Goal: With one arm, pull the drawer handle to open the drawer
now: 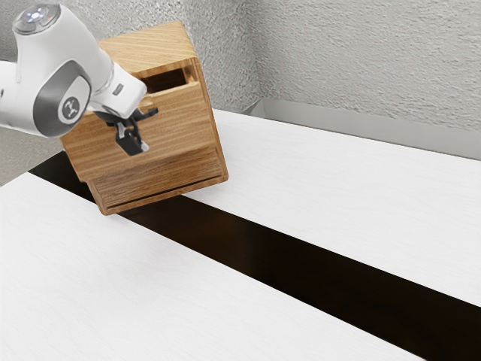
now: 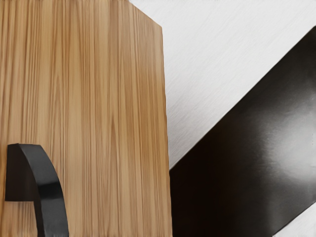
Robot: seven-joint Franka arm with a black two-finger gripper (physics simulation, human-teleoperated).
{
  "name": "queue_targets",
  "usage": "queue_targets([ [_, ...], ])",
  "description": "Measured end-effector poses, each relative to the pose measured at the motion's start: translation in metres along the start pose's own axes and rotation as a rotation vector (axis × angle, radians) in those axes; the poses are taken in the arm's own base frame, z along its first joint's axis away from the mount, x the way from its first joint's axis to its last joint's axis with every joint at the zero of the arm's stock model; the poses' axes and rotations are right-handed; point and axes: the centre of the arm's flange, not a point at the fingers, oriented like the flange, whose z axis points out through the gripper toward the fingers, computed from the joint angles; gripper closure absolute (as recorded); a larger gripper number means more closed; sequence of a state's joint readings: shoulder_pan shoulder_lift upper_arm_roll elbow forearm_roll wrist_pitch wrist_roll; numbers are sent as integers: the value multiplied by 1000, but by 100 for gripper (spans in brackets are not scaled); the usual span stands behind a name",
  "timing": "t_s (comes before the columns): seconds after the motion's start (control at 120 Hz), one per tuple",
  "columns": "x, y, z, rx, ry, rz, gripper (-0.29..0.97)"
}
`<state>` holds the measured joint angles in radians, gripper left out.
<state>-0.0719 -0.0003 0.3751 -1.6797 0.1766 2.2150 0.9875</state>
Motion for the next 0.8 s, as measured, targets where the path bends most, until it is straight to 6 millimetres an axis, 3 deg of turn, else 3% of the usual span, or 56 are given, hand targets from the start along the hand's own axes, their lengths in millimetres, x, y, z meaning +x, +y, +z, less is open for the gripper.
queue_targets([
  [0.2, -3, 23, -6, -27, 8, 25, 0],
  [0.533, 0, 59, -25, -50, 47, 72, -1],
  [0.708, -1, 73, -36, -55, 63, 92, 8],
  [0.8, -1, 77, -44, -55, 75, 97, 20],
])
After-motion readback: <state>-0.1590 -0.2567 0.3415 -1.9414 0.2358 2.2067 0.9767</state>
